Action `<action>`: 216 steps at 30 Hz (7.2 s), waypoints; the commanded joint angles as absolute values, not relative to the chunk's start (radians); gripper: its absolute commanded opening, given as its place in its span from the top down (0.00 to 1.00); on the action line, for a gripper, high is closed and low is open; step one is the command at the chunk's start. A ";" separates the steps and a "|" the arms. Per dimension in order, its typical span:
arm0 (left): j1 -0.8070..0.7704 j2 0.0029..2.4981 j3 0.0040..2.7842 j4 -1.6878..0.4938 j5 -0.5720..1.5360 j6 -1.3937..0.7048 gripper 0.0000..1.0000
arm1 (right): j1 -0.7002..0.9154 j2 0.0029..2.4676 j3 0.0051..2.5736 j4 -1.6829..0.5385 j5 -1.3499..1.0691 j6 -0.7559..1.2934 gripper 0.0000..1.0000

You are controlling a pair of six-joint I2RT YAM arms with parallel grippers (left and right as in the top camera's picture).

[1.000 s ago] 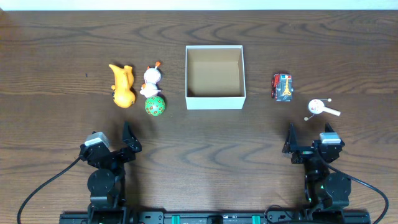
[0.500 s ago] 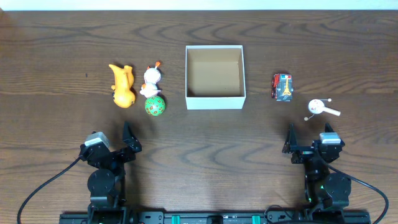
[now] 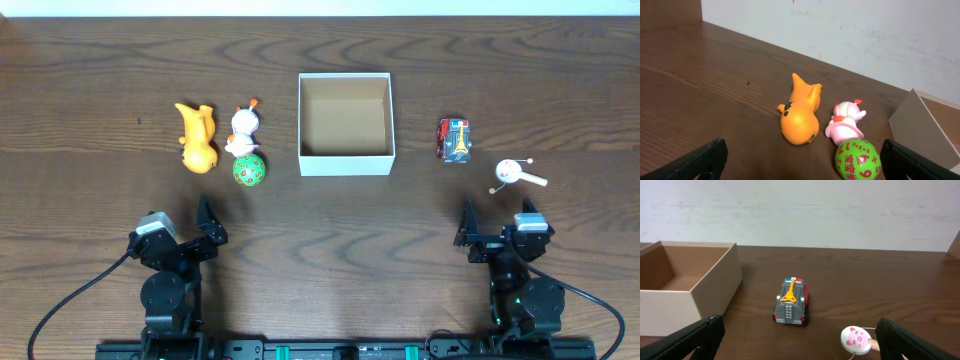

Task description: Pack container

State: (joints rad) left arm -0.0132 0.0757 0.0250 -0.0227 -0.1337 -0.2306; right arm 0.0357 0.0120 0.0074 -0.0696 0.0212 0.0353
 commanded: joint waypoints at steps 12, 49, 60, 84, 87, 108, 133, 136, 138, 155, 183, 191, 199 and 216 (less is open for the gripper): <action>-0.008 0.076 0.004 -0.060 -0.142 -0.214 0.02 | 0.028 0.007 0.006 -0.074 0.018 0.048 0.01; -0.008 0.076 0.004 -0.060 -0.142 -0.214 0.02 | 0.028 0.007 0.006 -0.074 0.018 0.048 0.01; -0.008 0.076 0.004 -0.060 -0.142 -0.214 0.02 | 0.028 0.007 0.006 -0.074 0.018 0.048 0.01; -0.008 0.076 0.004 -0.060 -0.142 -0.214 0.02 | 0.028 0.007 0.006 -0.074 0.018 0.048 0.01; -0.008 0.076 0.004 -0.060 -0.142 -0.214 0.02 | 0.028 0.007 0.006 -0.074 0.018 0.048 0.01; -0.008 0.076 0.004 -0.060 -0.142 -0.214 0.02 | 0.028 0.007 0.006 -0.074 0.018 0.048 0.01; -0.008 0.076 0.004 -0.060 -0.142 -0.214 0.02 | 0.028 0.007 0.006 -0.074 0.018 0.048 0.01; -0.008 0.076 0.004 -0.060 -0.142 -0.214 0.02 | 0.028 0.007 0.006 -0.074 0.018 0.048 0.01; -0.008 0.076 0.004 -0.060 -0.142 -0.214 0.02 | 0.028 0.007 0.006 -0.074 0.018 0.048 0.01; -0.008 0.077 0.041 0.023 -0.121 -0.371 0.02 | 0.028 0.007 0.006 -0.074 0.018 0.048 0.01; 0.002 1.307 1.152 -0.487 -0.133 -0.197 0.02 | 0.028 0.007 0.006 -0.074 0.018 0.048 0.01; 0.002 1.386 1.152 -0.375 -0.133 -0.194 0.02 | 0.028 0.007 0.006 -0.074 0.018 0.048 0.01; 0.017 1.440 1.146 -0.384 -0.188 -0.187 0.46 | 0.028 0.007 0.006 -0.074 0.018 0.048 0.01; 0.030 1.692 1.139 -0.318 -0.188 -0.187 0.41 | 0.028 0.007 0.006 -0.074 0.018 0.048 0.01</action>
